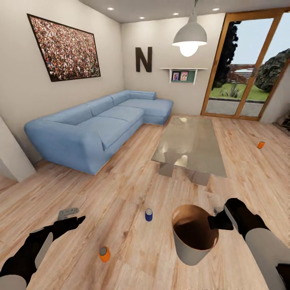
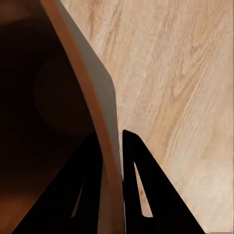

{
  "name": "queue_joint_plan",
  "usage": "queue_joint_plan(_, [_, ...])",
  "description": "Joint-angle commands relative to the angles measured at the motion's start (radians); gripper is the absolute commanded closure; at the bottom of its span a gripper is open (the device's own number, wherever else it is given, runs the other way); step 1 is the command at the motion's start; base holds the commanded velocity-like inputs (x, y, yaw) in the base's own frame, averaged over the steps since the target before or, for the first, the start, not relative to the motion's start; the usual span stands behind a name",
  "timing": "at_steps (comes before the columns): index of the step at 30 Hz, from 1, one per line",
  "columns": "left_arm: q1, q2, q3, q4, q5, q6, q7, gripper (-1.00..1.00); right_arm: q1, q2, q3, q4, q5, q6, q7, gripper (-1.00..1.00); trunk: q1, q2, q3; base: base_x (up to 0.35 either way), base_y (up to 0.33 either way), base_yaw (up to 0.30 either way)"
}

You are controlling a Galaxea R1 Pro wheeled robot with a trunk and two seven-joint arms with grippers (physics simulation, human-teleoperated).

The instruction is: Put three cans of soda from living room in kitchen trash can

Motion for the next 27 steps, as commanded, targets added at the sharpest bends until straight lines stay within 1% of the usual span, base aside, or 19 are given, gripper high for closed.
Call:
queue_joint_plan(1, [0.000, 0.000, 0.000, 0.000, 0.000, 0.000, 0.000, -1.00, 0.008, -0.002, -0.002, 0.000, -0.018, -0.006, 0.003, 1.00, 0.000, 0.000, 0.001, 0.000, 0.309, -0.250])
queue_joint_plan(4, [0.000, 0.000, 0.000, 0.000, -0.002, 0.000, 0.001, -1.00, 0.019, -0.005, -0.002, 0.000, -0.017, -0.018, 0.002, 1.00, 0.000, 0.000, 0.003, 0.000, 0.305, -0.249])
queue_joint_plan(10, [0.000, 0.000, 0.000, 0.001, -0.004, 0.000, 0.001, -1.00, 0.033, -0.029, -0.001, 0.000, -0.016, -0.034, 0.001, 1.00, 0.000, 0.000, 0.006, 0.000, 0.290, -0.246])
queue_joint_plan(15, [0.000, 0.000, -0.001, 0.001, -0.005, -0.001, 0.001, -1.00, 0.040, -0.043, -0.002, 0.000, -0.016, -0.045, 0.001, 1.00, 0.000, 0.000, 0.009, 0.000, 0.269, -0.215])
queue_joint_plan(19, [0.000, 0.000, -0.001, 0.002, -0.005, -0.001, 0.001, -1.00, 0.046, -0.054, -0.001, 0.001, -0.016, -0.055, 0.001, 1.00, 0.000, 0.000, 0.009, 0.000, 0.213, -0.093])
queue_joint_plan(22, [0.000, 0.000, -0.001, 0.002, -0.005, -0.001, 0.002, -1.00, 0.047, -0.055, -0.001, 0.001, -0.016, -0.057, 0.001, 1.00, 0.000, 0.000, 0.010, 0.000, 0.138, -0.030])
queue_joint_plan(27, [0.000, -0.001, -0.002, 0.001, -0.005, -0.002, 0.002, -1.00, 0.048, -0.056, 0.000, 0.000, -0.018, -0.058, 0.002, 1.00, 0.000, 0.000, 0.010, 0.000, 0.043, -0.009])
